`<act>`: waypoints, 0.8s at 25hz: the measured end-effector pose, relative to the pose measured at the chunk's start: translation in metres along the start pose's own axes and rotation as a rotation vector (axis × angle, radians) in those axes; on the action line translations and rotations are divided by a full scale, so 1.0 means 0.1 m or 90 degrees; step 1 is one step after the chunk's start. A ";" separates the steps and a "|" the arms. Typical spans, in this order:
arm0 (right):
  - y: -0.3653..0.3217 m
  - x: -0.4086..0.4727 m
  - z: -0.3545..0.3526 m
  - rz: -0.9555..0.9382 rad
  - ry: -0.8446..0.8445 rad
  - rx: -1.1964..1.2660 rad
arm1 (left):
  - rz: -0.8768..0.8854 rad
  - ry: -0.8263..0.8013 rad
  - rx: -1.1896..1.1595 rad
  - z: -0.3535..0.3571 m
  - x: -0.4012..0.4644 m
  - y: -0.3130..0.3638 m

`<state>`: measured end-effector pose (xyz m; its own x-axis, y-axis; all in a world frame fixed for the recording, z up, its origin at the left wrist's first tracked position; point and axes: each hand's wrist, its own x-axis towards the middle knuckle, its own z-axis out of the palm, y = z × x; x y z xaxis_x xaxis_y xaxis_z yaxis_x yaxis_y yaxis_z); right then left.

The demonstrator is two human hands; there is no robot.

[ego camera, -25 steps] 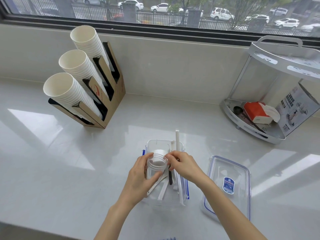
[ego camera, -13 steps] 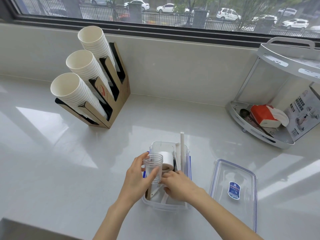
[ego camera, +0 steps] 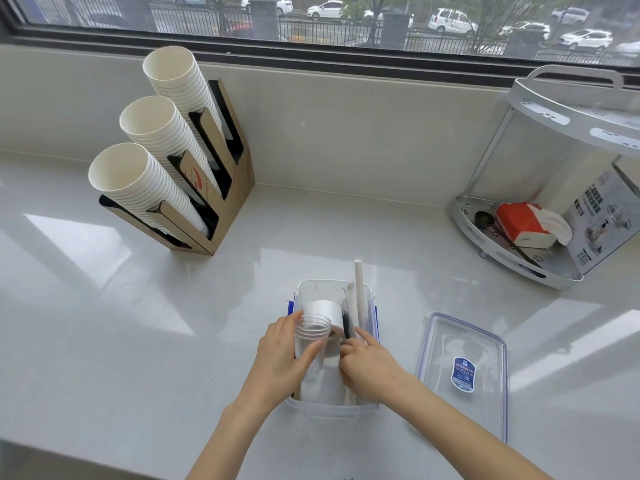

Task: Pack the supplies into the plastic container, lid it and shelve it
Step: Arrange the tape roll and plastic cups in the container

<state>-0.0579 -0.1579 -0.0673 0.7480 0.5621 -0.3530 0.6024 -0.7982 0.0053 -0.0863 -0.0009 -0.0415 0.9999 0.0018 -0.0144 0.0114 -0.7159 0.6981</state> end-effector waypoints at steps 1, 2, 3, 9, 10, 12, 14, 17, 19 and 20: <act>0.02 -0.02 0.00 0.000 0.008 0.010 | 0.006 -0.005 0.051 0.01 0.00 0.00; 0.03 -0.04 0.00 0.004 0.021 0.036 | 0.013 -0.009 0.095 0.03 0.00 0.00; 0.04 -0.06 -0.01 0.013 0.049 0.081 | 0.018 -0.012 0.126 0.04 0.00 -0.01; 0.10 -0.24 -0.09 0.055 0.258 0.454 | 0.047 -0.019 0.169 0.12 -0.02 0.00; 0.10 -0.25 -0.10 0.028 0.257 0.463 | 0.049 -0.019 0.169 0.12 -0.02 0.01; 0.07 -0.26 -0.12 0.004 0.252 0.447 | 0.055 -0.031 0.177 0.13 -0.02 0.01; 0.07 -0.24 -0.14 0.008 0.232 0.425 | 0.070 -0.053 0.205 0.13 -0.03 0.00; 0.06 -0.22 -0.16 -0.007 0.172 0.394 | 0.087 -0.057 0.227 0.12 -0.05 -0.04; 0.05 -0.20 -0.15 -0.016 0.157 0.383 | 0.088 -0.066 0.238 0.10 -0.05 -0.06; 0.03 -0.18 -0.16 -0.014 0.145 0.371 | 0.090 -0.074 0.245 0.09 -0.05 -0.08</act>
<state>-0.0650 -0.1673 -0.0459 0.8167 0.5601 -0.1386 0.4147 -0.7368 -0.5340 -0.0912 -0.0016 -0.0535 0.9834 -0.1781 -0.0342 -0.1519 -0.9119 0.3813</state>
